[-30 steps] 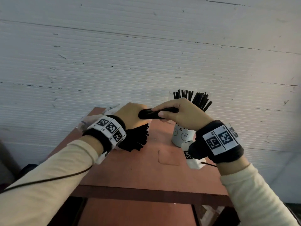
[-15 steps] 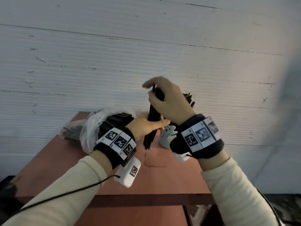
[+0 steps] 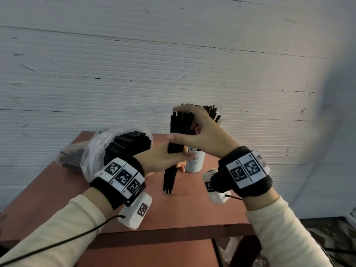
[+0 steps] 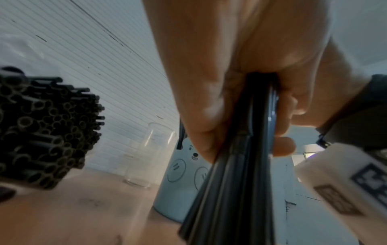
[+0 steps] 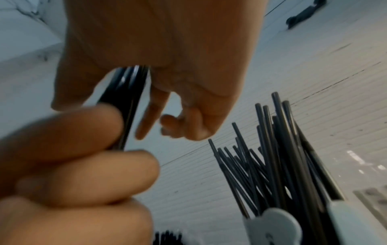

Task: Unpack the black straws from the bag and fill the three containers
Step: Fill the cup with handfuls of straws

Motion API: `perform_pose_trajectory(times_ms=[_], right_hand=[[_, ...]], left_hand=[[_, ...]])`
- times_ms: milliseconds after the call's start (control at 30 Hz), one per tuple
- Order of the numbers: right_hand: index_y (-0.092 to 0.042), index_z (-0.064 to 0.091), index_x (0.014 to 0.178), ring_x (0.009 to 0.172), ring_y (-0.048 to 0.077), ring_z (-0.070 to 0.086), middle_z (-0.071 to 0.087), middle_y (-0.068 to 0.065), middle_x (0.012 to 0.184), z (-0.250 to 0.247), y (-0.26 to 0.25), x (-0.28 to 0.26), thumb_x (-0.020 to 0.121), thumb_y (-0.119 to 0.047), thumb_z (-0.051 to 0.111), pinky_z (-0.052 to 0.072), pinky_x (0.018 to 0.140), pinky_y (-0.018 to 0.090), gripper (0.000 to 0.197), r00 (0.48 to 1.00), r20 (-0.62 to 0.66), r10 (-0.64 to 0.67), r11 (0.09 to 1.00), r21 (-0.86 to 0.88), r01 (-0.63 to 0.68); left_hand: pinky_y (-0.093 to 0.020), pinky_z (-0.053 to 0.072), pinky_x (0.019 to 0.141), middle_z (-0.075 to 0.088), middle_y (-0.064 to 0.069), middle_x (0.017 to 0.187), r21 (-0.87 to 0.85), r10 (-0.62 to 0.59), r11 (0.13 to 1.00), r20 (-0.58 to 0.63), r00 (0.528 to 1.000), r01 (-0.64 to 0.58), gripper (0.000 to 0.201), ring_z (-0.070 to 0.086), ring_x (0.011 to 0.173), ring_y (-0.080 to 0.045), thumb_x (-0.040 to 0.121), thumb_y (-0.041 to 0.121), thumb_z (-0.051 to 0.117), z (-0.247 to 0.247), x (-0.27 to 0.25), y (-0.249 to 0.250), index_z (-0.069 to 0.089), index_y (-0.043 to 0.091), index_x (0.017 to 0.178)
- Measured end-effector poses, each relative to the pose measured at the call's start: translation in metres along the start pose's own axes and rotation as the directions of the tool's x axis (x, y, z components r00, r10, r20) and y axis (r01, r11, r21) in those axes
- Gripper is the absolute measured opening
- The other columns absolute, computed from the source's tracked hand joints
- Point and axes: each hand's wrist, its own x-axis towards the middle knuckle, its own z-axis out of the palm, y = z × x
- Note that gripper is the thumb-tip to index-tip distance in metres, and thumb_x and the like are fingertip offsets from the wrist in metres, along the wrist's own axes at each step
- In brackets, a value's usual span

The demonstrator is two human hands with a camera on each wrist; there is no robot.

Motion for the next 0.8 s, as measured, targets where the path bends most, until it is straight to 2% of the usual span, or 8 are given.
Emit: perform_pose_trajectory(times_ms=[100, 167, 233, 367, 467, 567, 700, 800], right_hand=[[-0.013, 0.068, 0.099, 0.078, 0.004, 0.059, 0.060, -0.012, 0.082, 0.004, 0.008, -0.002, 0.080, -0.032, 0.078, 0.048, 0.070, 0.022, 0.029, 0.971, 0.238, -0.028, 0.998, 0.057, 0.014], [-0.001, 0.066, 0.083, 0.069, 0.020, 0.062, 0.064, 0.006, 0.072, 0.009, 0.015, -0.001, 0.083, -0.027, 0.073, 0.051, 0.064, 0.038, 0.027, 0.971, 0.230, -0.061, 0.998, 0.036, 0.054], [0.003, 0.062, 0.078, 0.065, 0.020, 0.061, 0.063, 0.013, 0.071, 0.003, 0.016, 0.003, 0.085, -0.017, 0.069, 0.053, 0.062, 0.034, 0.023, 0.991, 0.120, -0.060, 0.997, 0.051, 0.054], [0.001, 0.063, 0.077, 0.053, -0.003, 0.053, 0.058, -0.012, 0.059, -0.036, 0.014, 0.017, 0.086, -0.009, 0.067, 0.041, 0.052, 0.010, 0.014, 0.986, -0.166, -0.025, 0.994, 0.101, 0.043], [0.006, 0.062, 0.076, 0.047, -0.003, 0.049, 0.055, -0.007, 0.058, -0.064, 0.017, 0.033, 0.084, -0.008, 0.066, 0.037, 0.047, 0.011, 0.017, 0.940, -0.342, 0.002, 0.993, 0.113, 0.039], [0.004, 0.062, 0.076, 0.046, -0.001, 0.049, 0.055, -0.004, 0.060, -0.078, 0.024, 0.048, 0.082, -0.012, 0.066, 0.036, 0.045, 0.011, 0.018, 0.922, -0.386, 0.017, 0.999, 0.053, 0.004], [0.005, 0.062, 0.079, 0.053, 0.007, 0.053, 0.057, 0.003, 0.065, -0.074, 0.041, 0.064, 0.082, -0.022, 0.067, 0.044, 0.048, 0.021, 0.028, 0.945, -0.324, 0.053, 0.997, -0.043, -0.071], [0.010, 0.058, 0.078, 0.058, 0.018, 0.057, 0.059, 0.013, 0.067, -0.061, 0.054, 0.071, 0.080, -0.029, 0.066, 0.050, 0.055, 0.035, 0.040, 0.962, -0.268, 0.061, 0.988, -0.121, -0.096]], left_hand=[[-0.038, 0.056, 0.082, 0.054, -0.003, 0.060, 0.068, 0.003, 0.998, 0.094, 0.996, -0.009, 0.029, 0.061, 0.068, -0.018, 0.093, 0.022, 0.062, 0.009, -0.005, 0.002, 0.055, 0.005, 0.071], [-0.032, 0.053, 0.078, 0.060, -0.001, 0.063, 0.089, -0.001, 0.996, 0.106, 0.994, -0.009, 0.029, 0.062, 0.070, -0.017, 0.088, 0.029, 0.069, 0.013, -0.003, 0.000, 0.059, 0.009, 0.070], [-0.032, 0.052, 0.079, 0.065, 0.002, 0.072, 0.036, -0.017, 0.999, 0.039, 0.999, 0.016, 0.029, 0.065, 0.076, -0.015, 0.076, 0.039, 0.079, 0.014, 0.003, -0.003, 0.063, 0.016, 0.081], [-0.041, 0.052, 0.095, 0.062, 0.003, 0.112, -0.018, -0.089, 0.996, -0.287, 0.954, 0.088, 0.091, 0.062, 0.105, -0.013, 0.046, 0.054, 0.088, 0.013, 0.027, -0.009, 0.042, 0.028, 0.120], [-0.035, 0.047, 0.100, 0.049, 0.004, 0.116, -0.031, -0.142, 0.990, -0.396, 0.907, 0.141, 0.107, 0.053, 0.110, -0.012, 0.057, 0.032, 0.092, 0.010, 0.047, -0.010, 0.019, 0.023, 0.136], [-0.031, 0.040, 0.103, 0.042, 0.004, 0.124, -0.036, -0.197, 0.980, -0.350, 0.916, 0.197, 0.121, 0.045, 0.116, -0.013, 0.065, 0.019, 0.089, 0.001, 0.068, -0.013, 0.001, 0.018, 0.148], [-0.039, 0.049, 0.100, 0.054, 0.003, 0.120, 0.055, -0.208, 0.972, -0.266, 0.941, 0.230, 0.111, 0.055, 0.117, -0.017, 0.047, 0.026, 0.092, -0.004, 0.083, -0.018, 0.028, 0.020, 0.138], [-0.038, 0.049, 0.098, 0.061, 0.003, 0.114, 0.100, -0.174, 0.975, -0.217, 0.960, 0.199, 0.078, 0.058, 0.109, -0.014, 0.052, 0.021, 0.087, -0.006, 0.085, -0.020, 0.048, 0.026, 0.120]])
